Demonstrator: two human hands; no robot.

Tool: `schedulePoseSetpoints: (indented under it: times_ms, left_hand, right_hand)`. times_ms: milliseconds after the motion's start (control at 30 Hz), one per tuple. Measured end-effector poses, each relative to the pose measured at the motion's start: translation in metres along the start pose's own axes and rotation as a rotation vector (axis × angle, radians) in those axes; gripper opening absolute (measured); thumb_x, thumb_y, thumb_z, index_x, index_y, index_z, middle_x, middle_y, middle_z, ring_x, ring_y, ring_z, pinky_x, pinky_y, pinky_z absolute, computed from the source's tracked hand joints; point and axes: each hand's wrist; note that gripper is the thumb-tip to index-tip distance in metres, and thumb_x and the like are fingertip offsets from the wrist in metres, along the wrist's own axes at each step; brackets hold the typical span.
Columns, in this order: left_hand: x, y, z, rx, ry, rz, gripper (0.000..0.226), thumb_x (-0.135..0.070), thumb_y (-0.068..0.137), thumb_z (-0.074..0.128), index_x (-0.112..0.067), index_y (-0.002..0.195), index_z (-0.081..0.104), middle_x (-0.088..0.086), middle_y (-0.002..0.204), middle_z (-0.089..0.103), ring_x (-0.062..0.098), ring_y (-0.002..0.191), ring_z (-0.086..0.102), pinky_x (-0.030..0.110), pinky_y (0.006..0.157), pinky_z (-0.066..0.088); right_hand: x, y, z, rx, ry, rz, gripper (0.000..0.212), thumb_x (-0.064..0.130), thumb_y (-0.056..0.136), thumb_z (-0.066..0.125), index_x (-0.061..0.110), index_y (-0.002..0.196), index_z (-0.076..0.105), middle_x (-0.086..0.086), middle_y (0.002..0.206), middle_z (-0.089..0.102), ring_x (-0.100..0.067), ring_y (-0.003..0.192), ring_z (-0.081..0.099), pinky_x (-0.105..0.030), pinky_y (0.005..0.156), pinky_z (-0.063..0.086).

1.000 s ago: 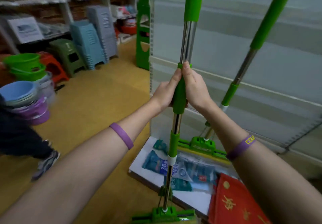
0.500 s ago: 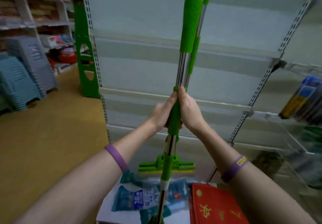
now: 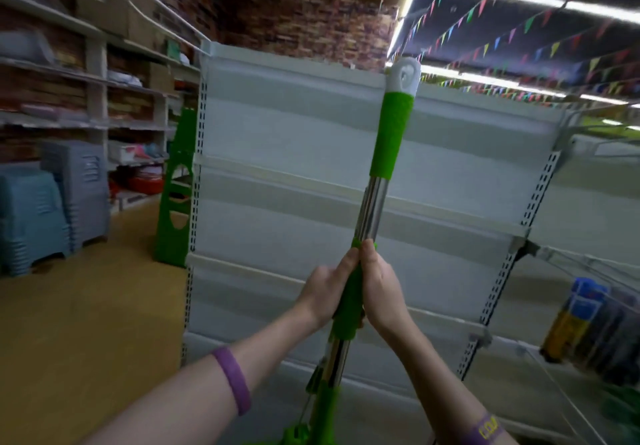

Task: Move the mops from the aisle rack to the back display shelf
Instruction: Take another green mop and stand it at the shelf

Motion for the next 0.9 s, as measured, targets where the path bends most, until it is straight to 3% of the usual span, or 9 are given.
schedulePoseSetpoints:
  times_ms: [167, 267, 333, 500, 700, 900]
  left_hand:
    - [-0.024, 0.009, 0.008, -0.001, 0.005, 0.038, 0.063, -0.053, 0.094, 0.042, 0.003, 0.082, 0.067, -0.003, 0.042, 0.06, 0.005, 0.038, 0.058, 0.015, 0.038, 0.04]
    - [-0.032, 0.014, 0.012, 0.005, -0.015, 0.02, 0.068, -0.061, 0.084, 0.045, 0.003, 0.082, 0.067, -0.002, 0.044, 0.061, 0.007, 0.04, 0.06, 0.016, 0.038, 0.042]
    - [-0.032, 0.017, 0.014, 0.001, -0.013, 0.022, 0.071, -0.065, 0.077, 0.043, 0.002, 0.081, 0.067, -0.002, 0.044, 0.062, 0.007, 0.04, 0.061, 0.016, 0.038, 0.042]
    - [-0.029, 0.023, 0.011, -0.013, 0.003, 0.024, 0.059, -0.05, 0.098, 0.037, -0.002, 0.082, 0.066, -0.003, 0.042, 0.06, 0.006, 0.038, 0.059, 0.016, 0.036, 0.041]
    - [-0.034, 0.035, 0.0, -0.032, 0.007, -0.008, 0.074, -0.066, 0.083, 0.038, 0.0, 0.09, 0.07, 0.0, 0.047, 0.065, 0.01, 0.042, 0.063, 0.019, 0.038, 0.045]
    - [-0.035, 0.044, 0.002, -0.013, 0.006, -0.024, 0.073, -0.063, 0.089, 0.042, 0.005, 0.092, 0.068, 0.0, 0.045, 0.062, 0.011, 0.04, 0.062, 0.019, 0.037, 0.043]
  right_hand:
    - [0.015, 0.017, -0.013, -0.035, 0.021, 0.003, 0.06, 0.065, 0.09, 0.027, 0.012, 0.076, 0.053, -0.004, 0.063, 0.053, -0.02, 0.06, 0.053, -0.032, 0.054, 0.04]
    - [0.018, 0.023, -0.018, -0.037, 0.03, -0.004, 0.062, 0.064, 0.086, 0.026, 0.01, 0.079, 0.055, -0.008, 0.067, 0.054, -0.021, 0.065, 0.055, -0.036, 0.06, 0.043]
    - [0.018, 0.026, -0.018, -0.044, 0.034, -0.001, 0.061, 0.063, 0.086, 0.026, 0.01, 0.079, 0.055, -0.006, 0.068, 0.055, -0.02, 0.066, 0.055, -0.035, 0.061, 0.043]
    - [0.013, 0.033, -0.012, -0.039, 0.0, 0.007, 0.052, 0.052, 0.102, 0.028, 0.016, 0.074, 0.053, 0.0, 0.064, 0.054, -0.017, 0.061, 0.054, -0.029, 0.057, 0.039]
    - [0.021, 0.047, -0.007, -0.009, 0.01, -0.009, 0.052, 0.051, 0.103, 0.027, 0.016, 0.074, 0.053, 0.001, 0.065, 0.053, -0.016, 0.064, 0.054, -0.029, 0.058, 0.04]
    - [0.018, 0.054, -0.008, -0.021, 0.025, 0.023, 0.053, 0.05, 0.104, 0.027, 0.015, 0.074, 0.053, 0.002, 0.063, 0.053, -0.016, 0.062, 0.053, -0.027, 0.058, 0.04]
Point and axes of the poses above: each hand's wrist, its own y-axis towards the middle knuckle, its own z-axis out of the palm, x = y × z
